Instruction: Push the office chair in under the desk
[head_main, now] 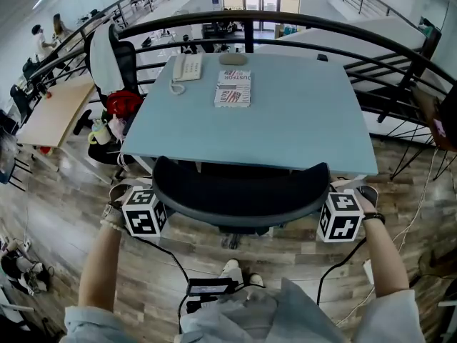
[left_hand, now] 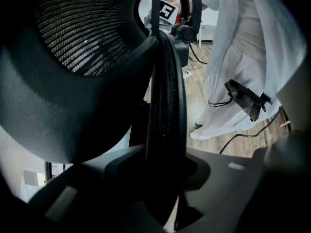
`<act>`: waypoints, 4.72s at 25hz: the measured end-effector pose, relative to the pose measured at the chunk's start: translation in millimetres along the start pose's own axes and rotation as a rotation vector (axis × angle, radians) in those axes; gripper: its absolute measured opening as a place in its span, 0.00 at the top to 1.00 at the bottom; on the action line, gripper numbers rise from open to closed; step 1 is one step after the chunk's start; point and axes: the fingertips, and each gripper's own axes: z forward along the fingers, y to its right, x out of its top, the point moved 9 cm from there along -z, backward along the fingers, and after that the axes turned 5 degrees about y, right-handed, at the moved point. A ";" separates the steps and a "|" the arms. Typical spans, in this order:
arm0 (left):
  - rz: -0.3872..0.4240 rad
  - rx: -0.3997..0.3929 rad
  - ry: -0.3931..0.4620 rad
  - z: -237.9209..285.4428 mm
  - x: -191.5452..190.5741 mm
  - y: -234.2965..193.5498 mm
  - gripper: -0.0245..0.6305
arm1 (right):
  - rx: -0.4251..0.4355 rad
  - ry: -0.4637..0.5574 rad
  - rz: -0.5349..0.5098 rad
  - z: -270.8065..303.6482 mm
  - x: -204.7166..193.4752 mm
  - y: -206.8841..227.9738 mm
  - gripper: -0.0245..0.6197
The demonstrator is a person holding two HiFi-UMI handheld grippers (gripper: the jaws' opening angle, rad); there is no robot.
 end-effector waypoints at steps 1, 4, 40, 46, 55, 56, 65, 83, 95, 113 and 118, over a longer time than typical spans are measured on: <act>0.006 0.000 0.003 1.7 -0.8 -4.5 0.77 | 0.001 -0.004 0.007 1.1 -0.4 2.2 0.76; 0.028 -0.001 0.012 7.1 -2.0 -19.8 0.77 | -0.006 -0.016 0.029 4.1 -1.9 10.9 0.76; 0.127 -0.021 0.065 46.0 -6.6 -114.8 0.77 | -0.050 -0.079 0.125 21.3 -22.9 73.8 0.76; 0.133 -0.001 0.073 45.9 -8.4 -113.1 0.77 | -0.056 -0.079 0.120 22.4 -20.9 72.5 0.75; 0.115 0.038 0.091 47.0 -9.6 -113.1 0.76 | -0.065 -0.085 0.176 23.3 -21.0 74.6 0.74; 0.113 0.047 0.093 46.6 -9.7 -113.0 0.76 | -0.073 -0.078 0.189 22.9 -20.8 75.1 0.72; 0.069 0.119 0.118 39.3 -9.5 -112.3 0.71 | -0.087 -0.016 0.266 17.7 -15.3 73.5 0.62; -0.088 0.297 0.241 -13.5 -19.4 -99.7 0.66 | -0.237 0.016 0.239 -32.6 -0.9 62.3 0.62; -0.277 0.496 0.549 -59.1 22.6 -60.3 0.67 | -0.404 0.248 0.330 -60.2 27.9 33.4 0.76; -0.448 0.540 0.711 -41.1 58.7 -24.9 0.96 | -0.581 0.593 0.691 -38.9 66.5 0.1 0.95; -0.455 0.526 0.727 -33.5 58.9 -20.9 0.96 | -0.590 0.610 0.696 -30.5 69.8 -0.2 0.95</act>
